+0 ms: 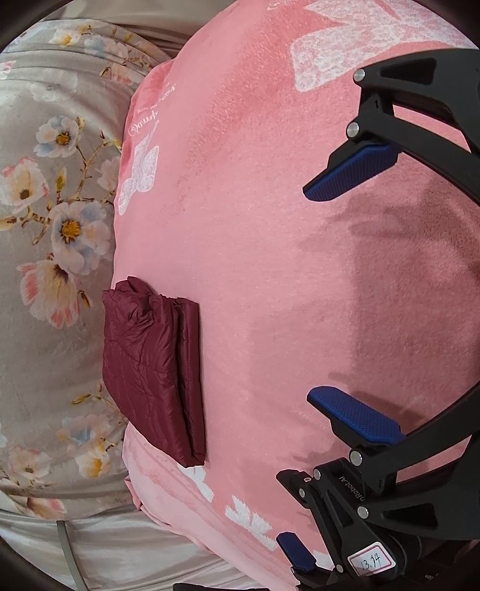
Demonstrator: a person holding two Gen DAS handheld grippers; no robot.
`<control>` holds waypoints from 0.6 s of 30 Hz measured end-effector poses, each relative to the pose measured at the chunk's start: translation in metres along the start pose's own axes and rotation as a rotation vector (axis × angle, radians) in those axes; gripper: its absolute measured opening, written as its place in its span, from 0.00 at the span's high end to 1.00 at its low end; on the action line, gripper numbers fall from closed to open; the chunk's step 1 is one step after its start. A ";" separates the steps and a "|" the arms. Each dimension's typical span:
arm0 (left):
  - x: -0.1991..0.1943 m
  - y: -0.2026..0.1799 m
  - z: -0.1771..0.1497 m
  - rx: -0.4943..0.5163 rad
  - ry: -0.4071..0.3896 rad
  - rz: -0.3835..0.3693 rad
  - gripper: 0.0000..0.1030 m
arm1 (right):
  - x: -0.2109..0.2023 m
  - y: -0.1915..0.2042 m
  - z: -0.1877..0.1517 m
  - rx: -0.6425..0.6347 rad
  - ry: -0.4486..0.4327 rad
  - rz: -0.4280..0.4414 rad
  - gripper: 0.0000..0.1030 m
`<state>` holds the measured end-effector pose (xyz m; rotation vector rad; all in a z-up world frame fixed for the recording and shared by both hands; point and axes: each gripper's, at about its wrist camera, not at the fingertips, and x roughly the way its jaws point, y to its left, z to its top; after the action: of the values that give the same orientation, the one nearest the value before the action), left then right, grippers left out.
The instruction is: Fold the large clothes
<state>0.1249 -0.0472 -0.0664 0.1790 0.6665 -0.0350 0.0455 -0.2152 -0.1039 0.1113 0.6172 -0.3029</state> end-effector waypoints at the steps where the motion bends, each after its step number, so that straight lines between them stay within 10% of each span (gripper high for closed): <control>1: 0.000 0.000 0.000 -0.001 -0.002 0.000 0.24 | 0.000 0.001 0.000 0.000 0.000 0.000 0.05; 18: -0.004 0.000 0.000 0.000 -0.015 0.013 0.25 | -0.002 0.000 0.000 -0.002 -0.007 0.000 0.05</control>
<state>0.1214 -0.0471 -0.0641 0.1825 0.6499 -0.0238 0.0439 -0.2147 -0.1026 0.1086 0.6101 -0.3027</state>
